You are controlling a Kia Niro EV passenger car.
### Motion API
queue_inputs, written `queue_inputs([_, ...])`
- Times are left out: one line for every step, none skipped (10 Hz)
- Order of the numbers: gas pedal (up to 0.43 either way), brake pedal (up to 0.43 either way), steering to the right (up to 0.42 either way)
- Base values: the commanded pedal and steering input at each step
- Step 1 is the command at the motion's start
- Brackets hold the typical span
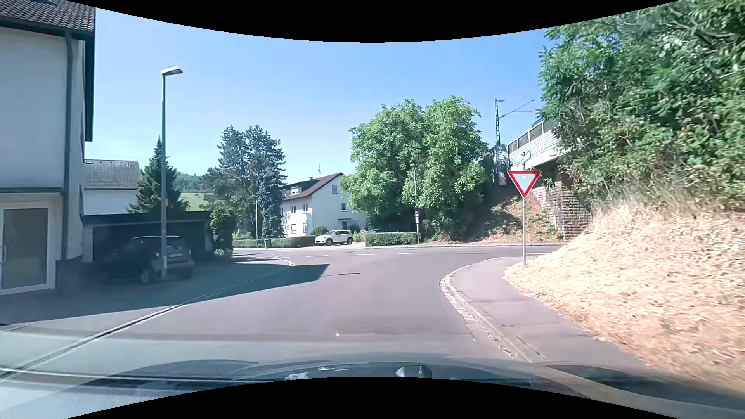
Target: Follow the waypoints while adhering to traffic rules and regulations
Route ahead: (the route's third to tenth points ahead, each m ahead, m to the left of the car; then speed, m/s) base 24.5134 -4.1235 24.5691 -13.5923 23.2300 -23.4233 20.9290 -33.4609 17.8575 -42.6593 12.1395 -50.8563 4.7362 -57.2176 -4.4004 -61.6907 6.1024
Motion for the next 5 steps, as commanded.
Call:
queue_inputs([0.0, 0.116, -0.003])
queue_inputs([0.0, 0.116, -0.003])
queue_inputs([0.0, 0.134, -0.003])
queue_inputs([0.0, 0.14, -0.002])
queue_inputs([0.0, 0.146, -0.002])
